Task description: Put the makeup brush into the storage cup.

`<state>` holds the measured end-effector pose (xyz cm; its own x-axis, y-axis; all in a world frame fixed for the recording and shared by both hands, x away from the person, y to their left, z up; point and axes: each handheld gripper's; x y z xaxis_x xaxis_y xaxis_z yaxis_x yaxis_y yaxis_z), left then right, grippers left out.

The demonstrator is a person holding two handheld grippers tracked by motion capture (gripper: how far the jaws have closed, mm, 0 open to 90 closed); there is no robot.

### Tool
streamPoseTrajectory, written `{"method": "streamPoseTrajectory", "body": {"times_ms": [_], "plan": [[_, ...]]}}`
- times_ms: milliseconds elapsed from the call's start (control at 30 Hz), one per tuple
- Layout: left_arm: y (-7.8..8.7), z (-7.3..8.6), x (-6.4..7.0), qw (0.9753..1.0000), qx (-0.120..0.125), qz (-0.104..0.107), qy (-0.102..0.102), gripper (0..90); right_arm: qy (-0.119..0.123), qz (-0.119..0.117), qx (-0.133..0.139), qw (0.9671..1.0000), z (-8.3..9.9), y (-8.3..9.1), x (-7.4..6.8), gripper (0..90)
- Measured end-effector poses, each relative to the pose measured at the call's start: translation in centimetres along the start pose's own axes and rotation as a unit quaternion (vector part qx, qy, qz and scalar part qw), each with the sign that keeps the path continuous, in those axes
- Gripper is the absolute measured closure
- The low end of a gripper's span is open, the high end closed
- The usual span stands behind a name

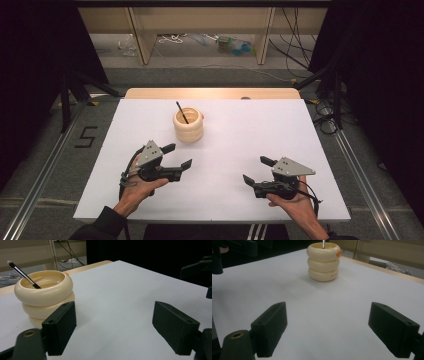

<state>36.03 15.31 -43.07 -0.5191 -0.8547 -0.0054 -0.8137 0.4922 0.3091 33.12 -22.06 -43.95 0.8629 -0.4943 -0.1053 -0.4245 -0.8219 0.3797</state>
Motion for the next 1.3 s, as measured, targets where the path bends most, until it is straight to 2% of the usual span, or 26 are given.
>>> {"method": "streamPoseTrajectory", "body": {"times_ms": [67,100,133,200,233,400,467,533,700,733,767,833,1033,1067,1300], "plan": [[0.2,0.0,-0.1,1.0000,0.002,-0.001,-0.004,19.2,0.001,0.004,-0.001,1.0000,0.0,0.0,0.0,16.1],[0.3,0.1,-0.1,1.0000,0.002,-0.005,0.002,19.2,0.002,0.000,0.008,1.0000,0.0,0.0,0.1,16.1],[0.4,0.1,-0.2,1.0000,0.003,-0.006,-0.005,19.2,0.003,0.008,0.005,1.0000,0.0,0.1,0.1,16.1],[0.7,0.2,-0.3,1.0000,0.005,-0.007,-0.003,19.2,0.001,0.010,0.004,0.9999,0.0,0.4,0.2,16.1],[0.7,0.2,-0.3,1.0000,0.006,-0.008,0.001,19.2,-0.001,0.005,0.011,0.9999,0.1,0.3,0.2,16.1],[1.1,0.5,-0.2,0.9999,0.009,-0.010,-0.002,19.2,-0.003,0.008,0.004,1.0000,0.1,0.6,0.2,16.1],[1.2,0.6,0.0,0.9999,0.008,-0.009,0.005,19.2,-0.003,0.008,0.003,1.0000,0.1,0.7,0.1,16.1],[1.2,0.6,-0.1,0.9999,0.012,-0.007,-0.002,19.2,0.003,0.013,0.009,0.9999,0.2,0.7,0.1,16.1],[1.6,0.7,0.0,0.9999,0.009,-0.011,-0.002,19.2,0.005,0.013,0.009,0.9999,0.3,0.9,0.0,16.0],[1.6,0.8,0.1,0.9999,0.013,-0.007,-0.002,19.2,-0.001,0.011,0.008,0.9999,0.3,1.0,-0.1,16.0],[1.7,0.8,0.2,0.9999,0.009,-0.010,0.004,19.2,-0.002,0.011,0.007,0.9999,0.3,1.0,-0.1,16.0],[1.8,0.8,0.2,0.9999,0.010,-0.009,-0.002,19.2,-0.002,0.012,0.006,0.9999,0.4,1.0,-0.2,16.0],[1.6,0.9,0.1,0.9999,0.011,-0.007,0.002,19.2,-0.003,0.005,0.007,1.0000,0.4,0.8,-0.2,16.0],[1.6,0.9,0.1,0.9999,0.011,-0.007,0.002,19.2,-0.002,0.007,0.002,1.0000,0.4,0.9,-0.2,16.0],[1.7,0.9,0.1,0.9999,0.008,-0.009,0.000,19.2,-0.001,0.010,0.005,0.9999,0.4,0.9,-0.1,16.0]]}}
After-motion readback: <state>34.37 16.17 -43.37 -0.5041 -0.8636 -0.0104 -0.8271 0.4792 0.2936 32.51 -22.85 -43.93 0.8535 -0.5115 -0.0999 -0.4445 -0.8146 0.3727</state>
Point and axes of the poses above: each handheld gripper's, and its own axes: y roughly backward along the jaws, z roughly out of its underside, x roughly to its right, and after that the axes turned 15 degrees about -z, right-handed
